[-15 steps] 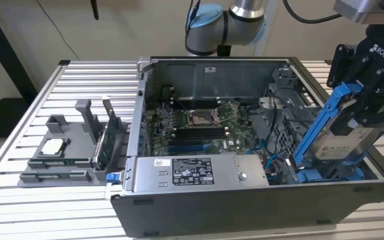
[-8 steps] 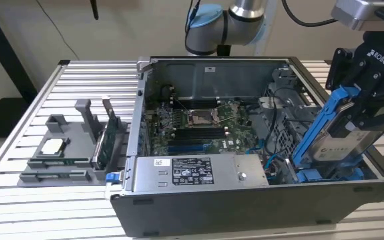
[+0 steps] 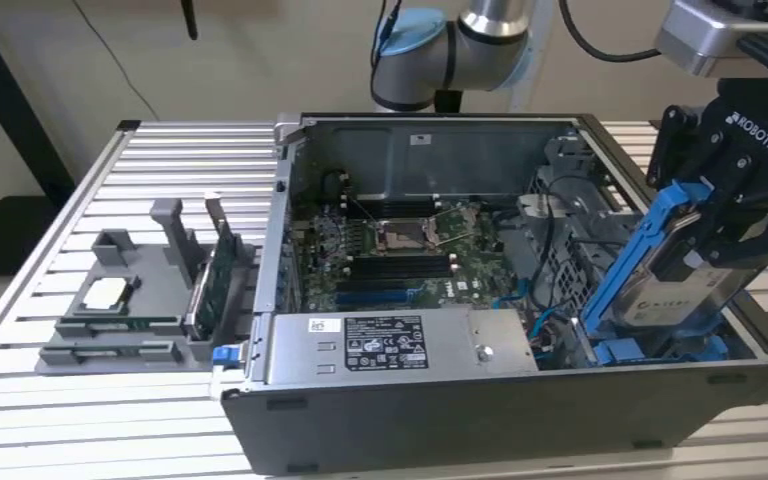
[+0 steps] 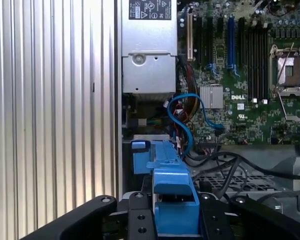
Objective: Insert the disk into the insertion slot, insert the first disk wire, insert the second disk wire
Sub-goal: 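Insert the disk into the insertion slot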
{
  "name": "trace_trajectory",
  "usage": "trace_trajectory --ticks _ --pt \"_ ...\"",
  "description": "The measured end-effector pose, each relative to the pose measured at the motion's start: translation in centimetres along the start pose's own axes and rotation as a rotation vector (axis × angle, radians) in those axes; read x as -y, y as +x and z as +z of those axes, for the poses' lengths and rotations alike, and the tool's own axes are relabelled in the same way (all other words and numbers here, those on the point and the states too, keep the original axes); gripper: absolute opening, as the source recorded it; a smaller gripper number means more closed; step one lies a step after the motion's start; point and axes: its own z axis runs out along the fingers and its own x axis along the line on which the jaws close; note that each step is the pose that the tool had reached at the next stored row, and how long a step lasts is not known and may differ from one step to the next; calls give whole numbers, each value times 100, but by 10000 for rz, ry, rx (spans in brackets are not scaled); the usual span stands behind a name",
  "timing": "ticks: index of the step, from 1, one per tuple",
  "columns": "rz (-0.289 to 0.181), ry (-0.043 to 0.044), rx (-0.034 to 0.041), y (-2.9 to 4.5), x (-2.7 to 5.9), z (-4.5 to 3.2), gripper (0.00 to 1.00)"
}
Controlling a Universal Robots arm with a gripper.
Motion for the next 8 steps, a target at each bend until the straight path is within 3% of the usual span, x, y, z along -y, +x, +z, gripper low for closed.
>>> trace_trajectory --ticks 8 --pt "1 0 -1 -20 20 50 33"
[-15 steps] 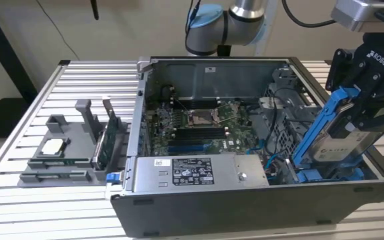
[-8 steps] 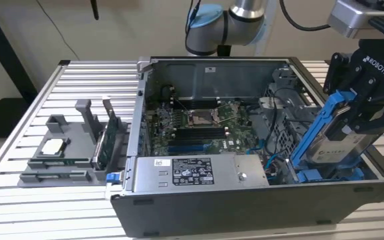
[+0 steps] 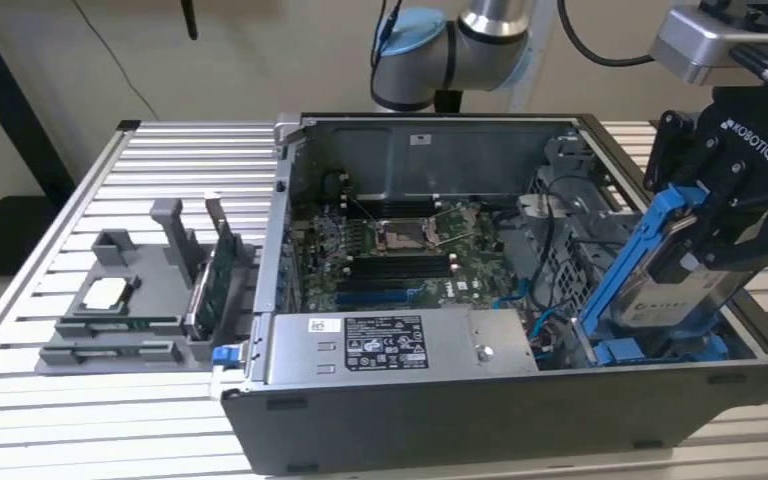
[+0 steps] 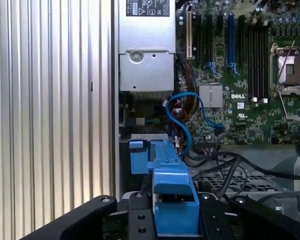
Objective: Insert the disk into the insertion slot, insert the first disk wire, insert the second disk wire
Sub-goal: 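Insert the disk into the insertion slot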
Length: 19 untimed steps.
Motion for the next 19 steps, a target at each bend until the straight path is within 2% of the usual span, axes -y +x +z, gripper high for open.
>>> trace_trajectory --ticks 4,15,19 --pt "2 -1 1 -12 8 36 33" --pt "20 -34 2 -37 20 226 33" --pt "22 -35 0 -38 21 234 33"
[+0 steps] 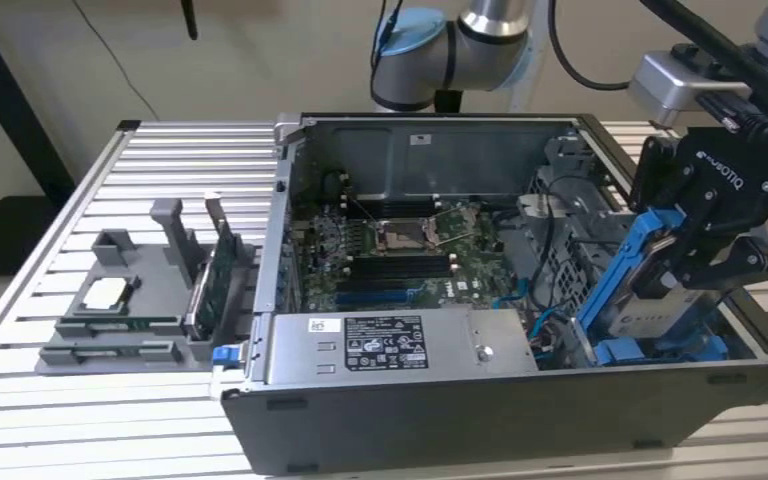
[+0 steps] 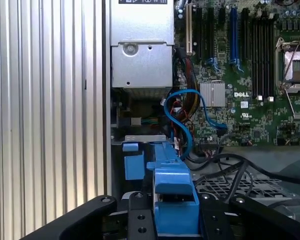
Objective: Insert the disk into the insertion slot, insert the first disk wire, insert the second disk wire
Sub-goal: 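Insert the disk into the insertion slot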
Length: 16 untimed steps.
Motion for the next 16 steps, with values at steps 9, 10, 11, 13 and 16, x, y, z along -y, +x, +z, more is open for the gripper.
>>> trace_trajectory --ticks 9,10,11,13,16 --pt "1 0 2 0 0 2 40" --pt "0 0 2 0 0 2 40" --pt "0 0 2 0 0 2 40" --pt "1 0 -8 -6 0 3 40" --pt "3 1 -43 -11 -2 -27 40"
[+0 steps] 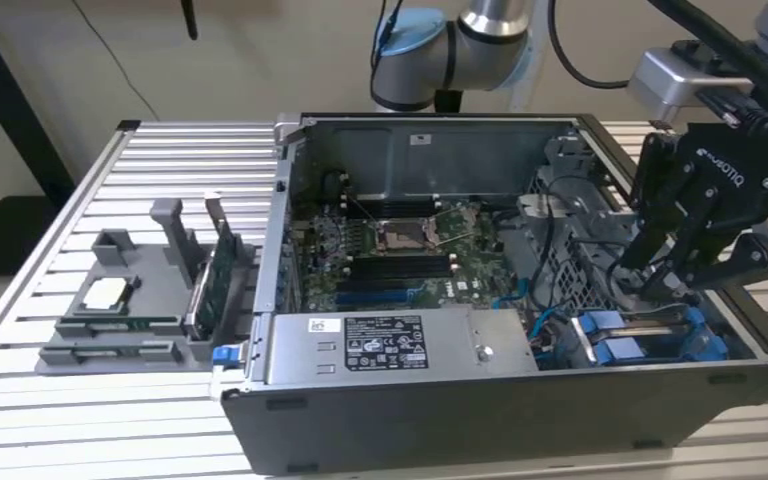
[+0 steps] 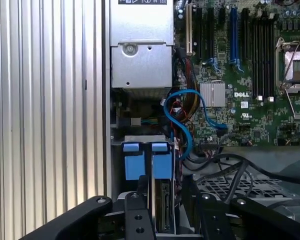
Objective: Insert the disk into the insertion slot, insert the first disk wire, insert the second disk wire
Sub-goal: 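Insert the disk into the insertion slot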
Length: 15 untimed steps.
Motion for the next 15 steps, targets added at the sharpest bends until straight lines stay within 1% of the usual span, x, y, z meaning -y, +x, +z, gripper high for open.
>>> trace_trajectory --ticks 2,4,6,7,8,10,11,13,15 --pt "0 0 -1 -4 -3 -42 40" --pt "-1 7 5 -12 -3 -50 40" --pt "-2 48 30 -24 -4 -52 40" --pt "-4 102 63 -32 -5 -52 40" --pt "-11 178 131 -36 -7 -52 40" --pt "-23 325 299 -45 -10 -51 40" --pt "-26 366 349 -51 -12 -51 40" --pt "-29 414 367 -68 -18 -50 40" --pt "-31 496 374 -86 -24 -48 40"
